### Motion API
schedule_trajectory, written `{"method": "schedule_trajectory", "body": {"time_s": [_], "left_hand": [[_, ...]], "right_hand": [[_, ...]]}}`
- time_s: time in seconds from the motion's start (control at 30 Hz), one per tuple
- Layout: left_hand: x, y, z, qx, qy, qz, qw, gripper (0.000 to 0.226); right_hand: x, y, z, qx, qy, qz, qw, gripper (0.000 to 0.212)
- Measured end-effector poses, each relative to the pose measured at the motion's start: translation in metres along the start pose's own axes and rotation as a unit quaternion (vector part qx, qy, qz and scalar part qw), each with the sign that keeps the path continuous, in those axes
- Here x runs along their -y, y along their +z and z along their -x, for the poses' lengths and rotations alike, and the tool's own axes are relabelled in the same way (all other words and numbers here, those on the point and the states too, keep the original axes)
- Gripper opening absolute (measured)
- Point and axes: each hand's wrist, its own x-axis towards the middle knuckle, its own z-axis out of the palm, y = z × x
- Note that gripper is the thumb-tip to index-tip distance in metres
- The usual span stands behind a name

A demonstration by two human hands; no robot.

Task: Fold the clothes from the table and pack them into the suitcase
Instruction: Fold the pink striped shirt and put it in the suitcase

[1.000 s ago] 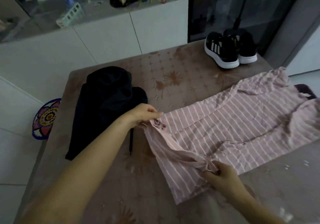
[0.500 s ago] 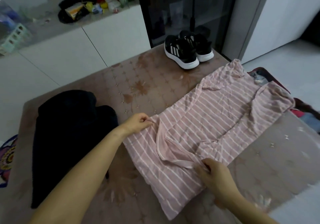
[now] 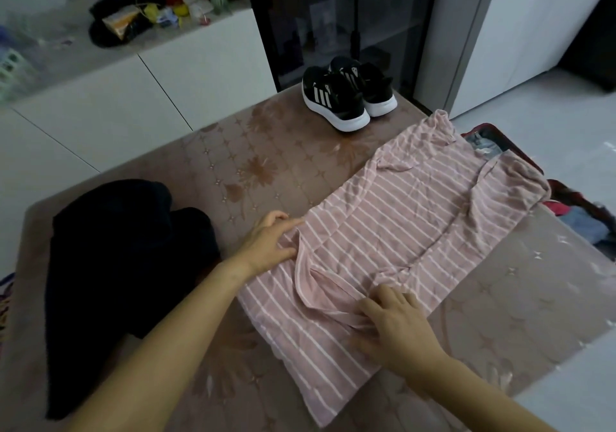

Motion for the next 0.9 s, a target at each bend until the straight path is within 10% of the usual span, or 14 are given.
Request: {"method": "schedule_trajectory", "body": {"time_s": [0.13, 0.4, 0.5, 0.7, 0.9], "left_hand": [[-0.008, 0.005, -0.011, -0.042, -0.007, 0.039, 0.998, 0.008], [0.000, 0.009, -0.006, -0.128, -0.005, 0.048, 0.991, 0.037], [0.006, -0.003, 0.015, -0.055, 0.056, 0.048, 0.996, 0.018], [0.020, -0.016, 0.063, 0.201, 0.058, -0.236, 0.949, 0.103], [0.045, -0.022, 0.075, 0.183, 0.080, -0.352, 0.914, 0.097]], "right_hand": [[-0.008, -0.004, 0.000, -0.010, 0.068, -0.090, 0.994, 0.025], [-0.007, -0.007, 0.003, -0.066, 0.095, 0.007, 0.993, 0.038], [0.011, -0.010, 0.006, -0.074, -0.002, -0.025, 0.997, 0.042], [0.033, 0.005, 0.017, 0.001, 0.055, -0.282, 0.958, 0.039], [0.050, -0.003, 0.024, 0.092, 0.045, -0.231, 0.968, 0.073]]}}
